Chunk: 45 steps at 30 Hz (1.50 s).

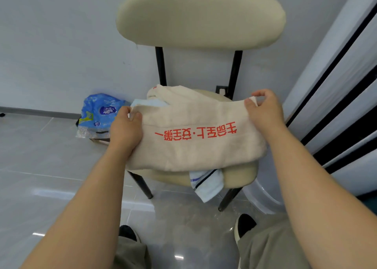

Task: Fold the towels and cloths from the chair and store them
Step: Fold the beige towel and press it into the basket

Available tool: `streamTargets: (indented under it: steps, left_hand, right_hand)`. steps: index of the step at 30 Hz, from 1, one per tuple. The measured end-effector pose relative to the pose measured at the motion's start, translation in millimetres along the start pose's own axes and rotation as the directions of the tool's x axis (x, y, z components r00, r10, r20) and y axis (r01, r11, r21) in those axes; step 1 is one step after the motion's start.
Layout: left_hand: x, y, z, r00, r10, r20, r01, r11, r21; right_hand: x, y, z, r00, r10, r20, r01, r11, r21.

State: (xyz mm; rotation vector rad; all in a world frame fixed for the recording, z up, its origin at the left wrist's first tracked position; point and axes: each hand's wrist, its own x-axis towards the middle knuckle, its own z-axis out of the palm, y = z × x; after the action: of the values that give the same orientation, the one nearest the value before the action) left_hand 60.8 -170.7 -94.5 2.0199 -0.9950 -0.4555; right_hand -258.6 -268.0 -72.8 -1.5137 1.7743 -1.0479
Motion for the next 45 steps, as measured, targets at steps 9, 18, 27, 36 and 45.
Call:
streamTargets:
  steps: [9, 18, 27, 36, 45]
  left_hand:
    - [4.8, -8.8, -7.0, 0.941, -0.277, 0.195, 0.304, 0.944, -0.125]
    - [-23.0, -10.6, -38.2, 0.852, -0.268, 0.450, 0.360, 0.924, -0.131]
    - [-33.5, 27.2, -86.5, 0.897, 0.021, 0.442, 0.132, 0.940, -0.314]
    - [-44.3, 42.5, -104.9, 0.907, -0.010, 0.421, 0.210, 0.876, -0.433]
    - [-46.5, 77.2, -124.5, 0.909, 0.022, 0.416, 0.083, 0.969, -0.232]
  right_hand:
    - [-0.5, 23.6, 4.2, 0.859, 0.398, 0.321, -0.469, 0.864, 0.186]
    - [-35.7, 28.3, -15.0, 0.757, 0.409, 0.510, -0.519, 0.850, 0.089]
    - [-44.3, -23.4, -41.1, 0.983, 0.007, 0.184, 0.014, 0.994, -0.113]
    - [-47.7, -45.5, -59.9, 0.976, 0.058, 0.212, -0.059, 0.998, 0.000]
    - [-55.9, -78.1, -70.8, 0.938, -0.125, 0.323, 0.080, 0.985, 0.150]
